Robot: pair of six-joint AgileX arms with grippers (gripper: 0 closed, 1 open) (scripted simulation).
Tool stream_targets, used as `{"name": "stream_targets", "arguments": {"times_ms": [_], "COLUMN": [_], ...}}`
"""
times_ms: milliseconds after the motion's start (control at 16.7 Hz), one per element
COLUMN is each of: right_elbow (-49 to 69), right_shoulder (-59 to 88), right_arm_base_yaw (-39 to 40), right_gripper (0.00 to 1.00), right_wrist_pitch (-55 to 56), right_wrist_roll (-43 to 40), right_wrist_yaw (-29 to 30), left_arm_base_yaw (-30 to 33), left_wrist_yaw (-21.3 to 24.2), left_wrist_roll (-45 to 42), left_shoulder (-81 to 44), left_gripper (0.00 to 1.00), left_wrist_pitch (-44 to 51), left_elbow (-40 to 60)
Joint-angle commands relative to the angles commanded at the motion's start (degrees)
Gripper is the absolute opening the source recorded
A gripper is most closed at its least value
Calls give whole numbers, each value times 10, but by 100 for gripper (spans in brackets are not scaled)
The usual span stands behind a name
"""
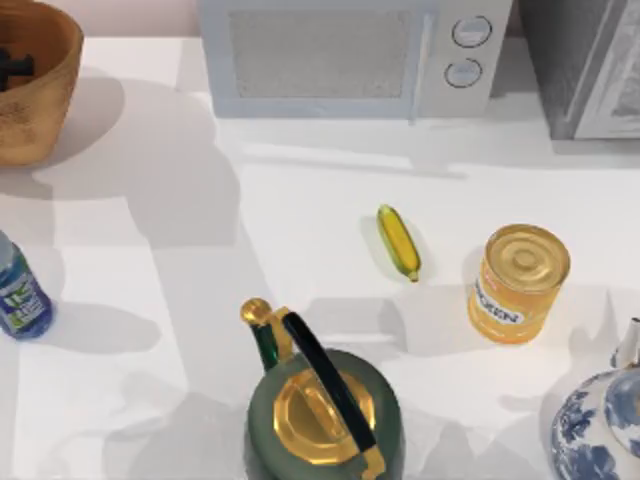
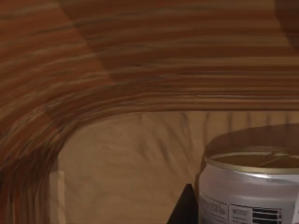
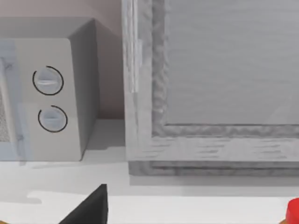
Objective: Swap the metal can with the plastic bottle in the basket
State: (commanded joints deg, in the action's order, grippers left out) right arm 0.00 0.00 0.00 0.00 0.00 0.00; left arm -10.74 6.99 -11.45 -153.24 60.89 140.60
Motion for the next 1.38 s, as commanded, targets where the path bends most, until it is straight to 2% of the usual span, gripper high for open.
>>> {"name": "stream_targets", "arguments": {"times_ms": [120, 180, 840, 1080, 1380], "right_elbow": [0, 0, 0, 0, 0], "right_shoulder": [0, 0, 0, 0, 0], "right_arm_base_yaw": [0, 0, 0, 0, 0], "right_gripper": [100, 100, 100, 100, 100], "right_wrist_pitch": [0, 0, 0, 0, 0], "right_wrist_roll": [0, 0, 0, 0, 0], "right_wrist_yaw": [0, 0, 0, 0, 0], "left_arm_base_yaw": [0, 0, -3, 0, 19], "left_wrist_yaw": [0, 0, -6, -24, -51], "left_wrist_roll": [0, 0, 2, 23, 52], "left_shoulder": [0, 0, 33, 139, 405], "left_gripper": [2, 0, 0, 0, 0], "left_wrist_pitch": [0, 0, -10, -68, -188], "left_elbow": [0, 0, -10, -114, -363]}}
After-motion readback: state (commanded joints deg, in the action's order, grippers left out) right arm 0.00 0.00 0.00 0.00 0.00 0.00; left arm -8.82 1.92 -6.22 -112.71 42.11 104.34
